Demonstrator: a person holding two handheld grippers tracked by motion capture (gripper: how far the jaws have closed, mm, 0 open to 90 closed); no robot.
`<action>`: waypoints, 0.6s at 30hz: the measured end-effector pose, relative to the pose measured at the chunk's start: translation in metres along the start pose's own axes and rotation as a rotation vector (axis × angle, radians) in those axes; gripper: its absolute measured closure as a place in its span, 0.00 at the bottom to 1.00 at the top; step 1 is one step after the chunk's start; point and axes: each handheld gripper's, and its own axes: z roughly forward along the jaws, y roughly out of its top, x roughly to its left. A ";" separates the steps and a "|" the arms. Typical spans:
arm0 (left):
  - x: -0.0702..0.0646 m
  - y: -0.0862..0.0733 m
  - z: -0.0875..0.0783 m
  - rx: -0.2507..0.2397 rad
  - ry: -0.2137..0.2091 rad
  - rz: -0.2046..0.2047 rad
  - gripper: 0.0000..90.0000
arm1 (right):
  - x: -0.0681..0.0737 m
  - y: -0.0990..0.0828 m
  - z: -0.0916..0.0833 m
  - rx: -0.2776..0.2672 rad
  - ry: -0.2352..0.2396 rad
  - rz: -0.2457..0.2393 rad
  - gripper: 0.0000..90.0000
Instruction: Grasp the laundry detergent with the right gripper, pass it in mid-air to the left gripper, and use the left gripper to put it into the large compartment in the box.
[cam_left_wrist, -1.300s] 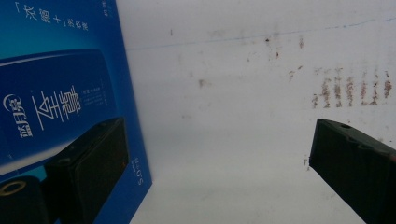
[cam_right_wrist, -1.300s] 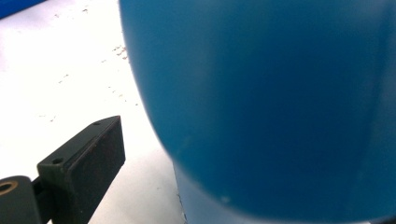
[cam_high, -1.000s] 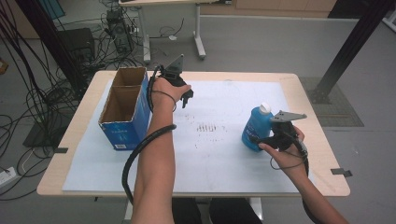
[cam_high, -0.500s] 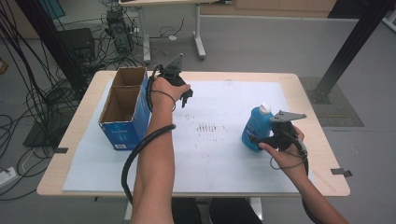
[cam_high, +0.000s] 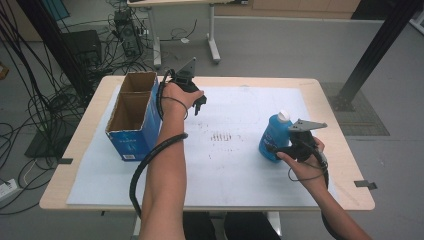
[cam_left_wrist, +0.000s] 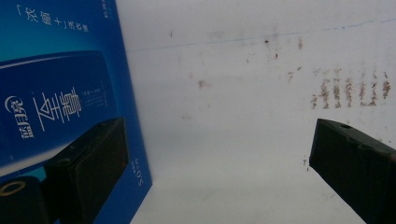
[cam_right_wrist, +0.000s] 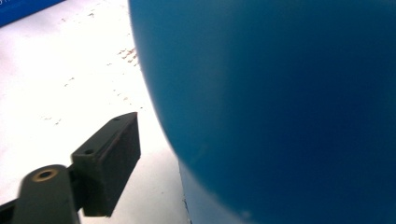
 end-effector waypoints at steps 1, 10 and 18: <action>0.000 0.000 0.000 0.001 0.001 -0.001 0.06 | 0.000 0.000 0.000 -0.002 -0.003 -0.004 0.22; 0.000 0.000 0.002 0.005 0.002 0.004 0.06 | -0.002 -0.002 0.001 -0.007 -0.008 -0.003 0.36; -0.002 0.000 0.002 0.006 0.007 0.017 0.06 | -0.003 -0.001 0.005 -0.009 -0.008 -0.007 0.40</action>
